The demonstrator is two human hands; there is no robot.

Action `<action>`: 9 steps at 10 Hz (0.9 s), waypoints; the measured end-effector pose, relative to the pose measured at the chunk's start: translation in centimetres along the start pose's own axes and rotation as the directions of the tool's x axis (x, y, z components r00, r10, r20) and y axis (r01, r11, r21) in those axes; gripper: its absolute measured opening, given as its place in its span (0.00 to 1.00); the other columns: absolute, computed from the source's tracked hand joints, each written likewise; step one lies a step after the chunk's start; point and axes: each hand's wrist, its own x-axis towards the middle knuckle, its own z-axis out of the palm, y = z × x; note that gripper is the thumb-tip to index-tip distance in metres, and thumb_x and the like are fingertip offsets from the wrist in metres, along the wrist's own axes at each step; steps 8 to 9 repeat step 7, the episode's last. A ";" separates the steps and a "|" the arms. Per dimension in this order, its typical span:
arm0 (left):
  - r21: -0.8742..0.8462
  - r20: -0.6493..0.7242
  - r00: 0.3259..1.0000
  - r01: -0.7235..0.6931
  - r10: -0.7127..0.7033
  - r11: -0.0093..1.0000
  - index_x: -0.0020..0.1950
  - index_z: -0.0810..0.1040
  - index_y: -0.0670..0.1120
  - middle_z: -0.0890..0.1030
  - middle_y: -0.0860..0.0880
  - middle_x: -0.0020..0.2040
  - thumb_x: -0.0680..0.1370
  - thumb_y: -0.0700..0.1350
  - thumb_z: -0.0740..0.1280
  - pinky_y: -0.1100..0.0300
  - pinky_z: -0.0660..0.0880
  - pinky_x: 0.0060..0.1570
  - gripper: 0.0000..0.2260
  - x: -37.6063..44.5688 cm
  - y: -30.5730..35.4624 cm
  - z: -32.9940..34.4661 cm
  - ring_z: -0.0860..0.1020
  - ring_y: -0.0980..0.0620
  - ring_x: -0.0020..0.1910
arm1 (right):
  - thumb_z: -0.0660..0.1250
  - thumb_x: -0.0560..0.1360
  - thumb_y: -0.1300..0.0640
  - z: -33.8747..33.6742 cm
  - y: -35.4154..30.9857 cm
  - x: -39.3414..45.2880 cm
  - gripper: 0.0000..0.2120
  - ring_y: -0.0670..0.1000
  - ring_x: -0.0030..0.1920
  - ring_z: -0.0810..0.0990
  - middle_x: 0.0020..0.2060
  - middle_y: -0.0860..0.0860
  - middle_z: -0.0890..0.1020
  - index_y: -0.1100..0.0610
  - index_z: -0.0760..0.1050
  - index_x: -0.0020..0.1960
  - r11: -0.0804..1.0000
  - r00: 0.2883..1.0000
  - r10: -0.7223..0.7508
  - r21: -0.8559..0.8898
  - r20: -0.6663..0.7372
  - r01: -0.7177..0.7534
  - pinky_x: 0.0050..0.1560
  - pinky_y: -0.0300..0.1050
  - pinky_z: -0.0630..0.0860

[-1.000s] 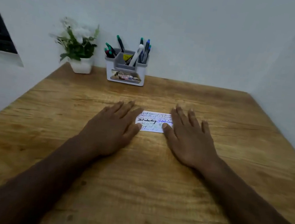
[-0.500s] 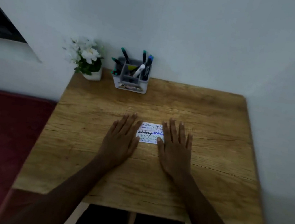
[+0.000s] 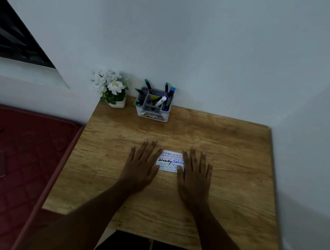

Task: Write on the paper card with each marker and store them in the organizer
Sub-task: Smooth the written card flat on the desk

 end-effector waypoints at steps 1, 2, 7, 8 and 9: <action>0.003 0.021 1.000 -0.007 0.007 1.000 0.87 0.45 0.58 0.39 0.53 0.87 0.87 0.59 0.52 0.35 0.45 0.82 0.30 0.2 -0.2 -0.1 0.37 0.48 0.86 | 0.49 0.87 0.40 0.1 0.1 0.1 0.29 0.56 0.87 0.40 0.87 0.46 0.45 0.43 0.49 0.87 1.000 1.000 0.009 -0.004 0.009 -0.008 0.83 0.69 0.48; 0.018 0.038 0.999 -0.005 0.005 1.000 0.87 0.44 0.55 0.39 0.52 0.87 0.87 0.60 0.50 0.34 0.47 0.82 0.30 0.4 -0.3 -0.1 0.38 0.47 0.86 | 0.50 0.87 0.41 0.3 0.1 0.5 0.30 0.57 0.87 0.41 0.88 0.47 0.45 0.44 0.48 0.87 1.000 1.000 0.014 -0.024 0.014 -0.013 0.83 0.70 0.47; -0.037 0.032 0.989 -0.143 0.144 0.989 0.85 0.59 0.49 0.60 0.47 0.86 0.84 0.57 0.55 0.34 0.66 0.76 0.30 1.3 -3.2 -2.5 0.61 0.42 0.83 | 0.42 0.83 0.36 -1.1 -2.8 1.1 0.35 0.63 0.86 0.46 0.87 0.53 0.46 0.48 0.47 0.87 0.992 0.993 0.086 -0.102 0.077 -0.078 0.82 0.71 0.52; -0.037 0.032 0.989 -0.143 0.144 0.989 0.85 0.59 0.49 0.60 0.47 0.86 0.84 0.57 0.55 0.34 0.66 0.76 0.30 1.3 -3.2 -2.5 0.61 0.42 0.83 | 0.42 0.83 0.36 -1.1 -2.8 1.1 0.35 0.63 0.86 0.46 0.87 0.53 0.46 0.48 0.47 0.87 0.992 0.993 0.086 -0.102 0.077 -0.078 0.82 0.71 0.52; -0.037 0.032 0.989 -0.143 0.144 0.989 0.85 0.59 0.49 0.60 0.47 0.86 0.84 0.57 0.55 0.34 0.66 0.76 0.30 1.3 -3.2 -2.5 0.61 0.42 0.83 | 0.42 0.83 0.36 -1.1 -2.8 1.1 0.35 0.63 0.86 0.46 0.87 0.53 0.46 0.48 0.47 0.87 0.992 0.993 0.086 -0.102 0.077 -0.078 0.82 0.71 0.52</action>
